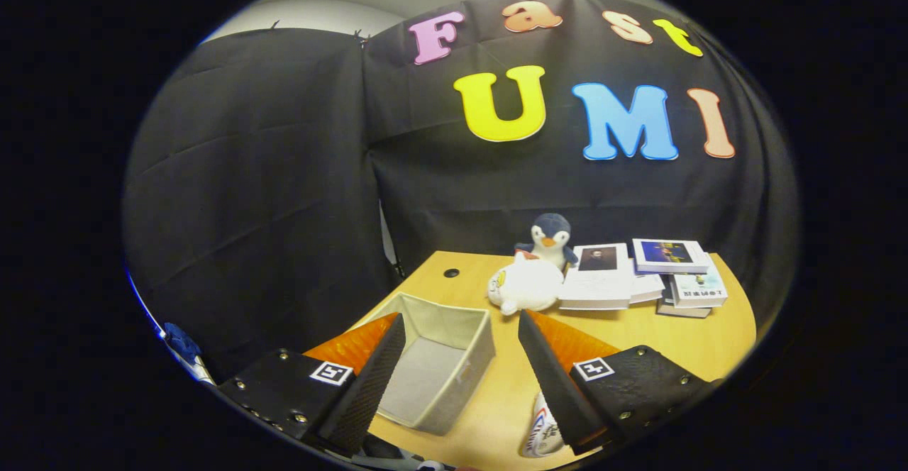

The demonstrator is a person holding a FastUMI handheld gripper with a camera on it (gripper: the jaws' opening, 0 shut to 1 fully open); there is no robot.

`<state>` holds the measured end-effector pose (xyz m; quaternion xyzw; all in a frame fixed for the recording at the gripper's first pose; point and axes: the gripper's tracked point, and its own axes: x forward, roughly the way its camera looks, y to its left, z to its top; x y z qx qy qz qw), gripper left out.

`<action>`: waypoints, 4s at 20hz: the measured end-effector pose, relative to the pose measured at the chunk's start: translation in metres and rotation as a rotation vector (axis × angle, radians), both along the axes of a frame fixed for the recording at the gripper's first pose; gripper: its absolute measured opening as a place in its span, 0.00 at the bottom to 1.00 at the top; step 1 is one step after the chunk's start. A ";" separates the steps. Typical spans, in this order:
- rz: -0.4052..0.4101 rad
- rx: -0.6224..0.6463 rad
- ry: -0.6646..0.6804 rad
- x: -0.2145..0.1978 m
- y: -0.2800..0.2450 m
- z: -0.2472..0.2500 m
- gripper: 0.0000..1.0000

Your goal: Open the storage box then place both shoes into the box .Put the left shoe in first, then the right shoe, with the right side of both shoes facing outward in a uniform manner.

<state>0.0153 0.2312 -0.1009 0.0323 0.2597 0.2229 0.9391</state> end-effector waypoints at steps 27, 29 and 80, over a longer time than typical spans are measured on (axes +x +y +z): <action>-0.172 -0.213 0.440 -0.028 -0.147 -0.226 0.98; -0.168 -0.214 0.476 -0.030 -0.148 -0.236 0.98; -0.223 0.426 0.656 0.011 0.020 -0.068 0.06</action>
